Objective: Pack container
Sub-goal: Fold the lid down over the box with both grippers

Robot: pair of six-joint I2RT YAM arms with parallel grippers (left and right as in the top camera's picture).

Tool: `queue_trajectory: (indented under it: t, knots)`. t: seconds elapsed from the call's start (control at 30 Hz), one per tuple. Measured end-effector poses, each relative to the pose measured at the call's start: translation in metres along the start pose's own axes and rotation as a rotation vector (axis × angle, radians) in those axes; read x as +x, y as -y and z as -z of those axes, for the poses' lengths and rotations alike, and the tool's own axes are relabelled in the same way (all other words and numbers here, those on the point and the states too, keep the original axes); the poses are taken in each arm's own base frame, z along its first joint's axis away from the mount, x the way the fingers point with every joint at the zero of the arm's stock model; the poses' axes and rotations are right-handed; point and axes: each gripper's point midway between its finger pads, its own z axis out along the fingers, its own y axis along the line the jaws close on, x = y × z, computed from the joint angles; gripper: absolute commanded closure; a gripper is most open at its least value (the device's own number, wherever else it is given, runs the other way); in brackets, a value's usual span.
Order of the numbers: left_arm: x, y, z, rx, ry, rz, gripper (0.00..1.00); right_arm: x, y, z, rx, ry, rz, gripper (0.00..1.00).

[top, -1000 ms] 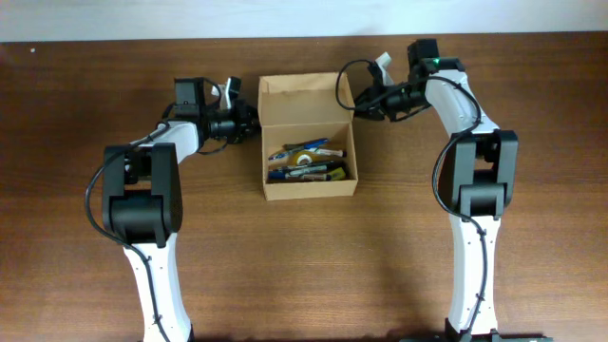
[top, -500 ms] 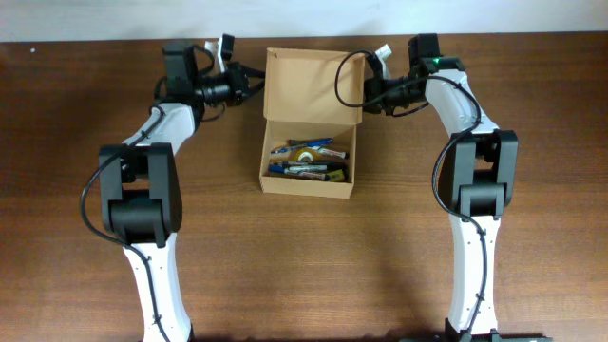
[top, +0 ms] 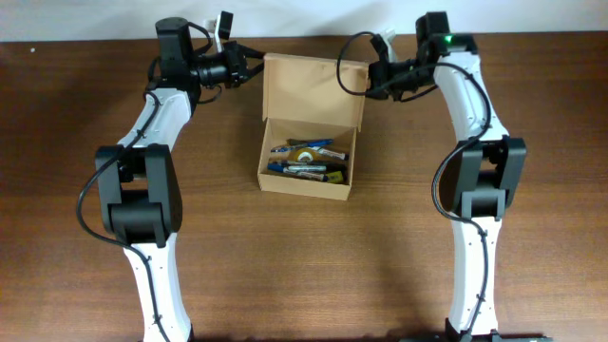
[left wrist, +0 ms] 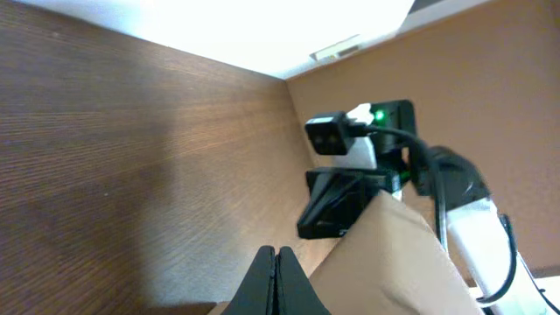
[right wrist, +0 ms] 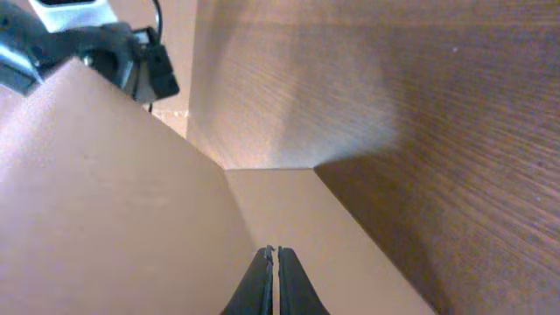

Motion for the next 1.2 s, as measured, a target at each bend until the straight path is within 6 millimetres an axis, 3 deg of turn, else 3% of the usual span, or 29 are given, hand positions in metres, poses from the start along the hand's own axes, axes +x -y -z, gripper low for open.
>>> queue_trajectory:
  t: [0.23, 0.47, 0.67, 0.77, 1.03, 1.2]
  knots:
    - [-0.016, 0.030, 0.002, 0.043, -0.009, -0.043, 0.99, -0.005, -0.041, 0.019, 0.078, 0.008, 0.108, 0.96]
    - [-0.026, 0.059, 0.001, 0.046, -0.033, -0.017, 0.98, 0.002, -0.082, 0.024, 0.210, -0.004, 0.210, 0.96]
    - [0.008, 0.051, 0.009, -0.137, -0.095, 0.145, 0.99, 0.020, -0.105, 0.023, 0.395, -0.039, 0.279, 0.96]
    - [0.023, 0.053, 0.019, -0.247, -0.118, 0.123, 0.98, 0.034, -0.113, 0.025, 0.482, -0.070, 0.291, 0.96]
    - [0.059, 0.093, 0.047, -0.436, -0.206, -0.021, 0.99, 0.071, -0.122, 0.022, 0.650, -0.179, 0.304, 0.96]
    - [0.087, 0.098, 0.057, -0.556, -0.295, -0.055, 0.98, 0.079, -0.131, 0.010, 0.726, -0.200, 0.361, 0.96]
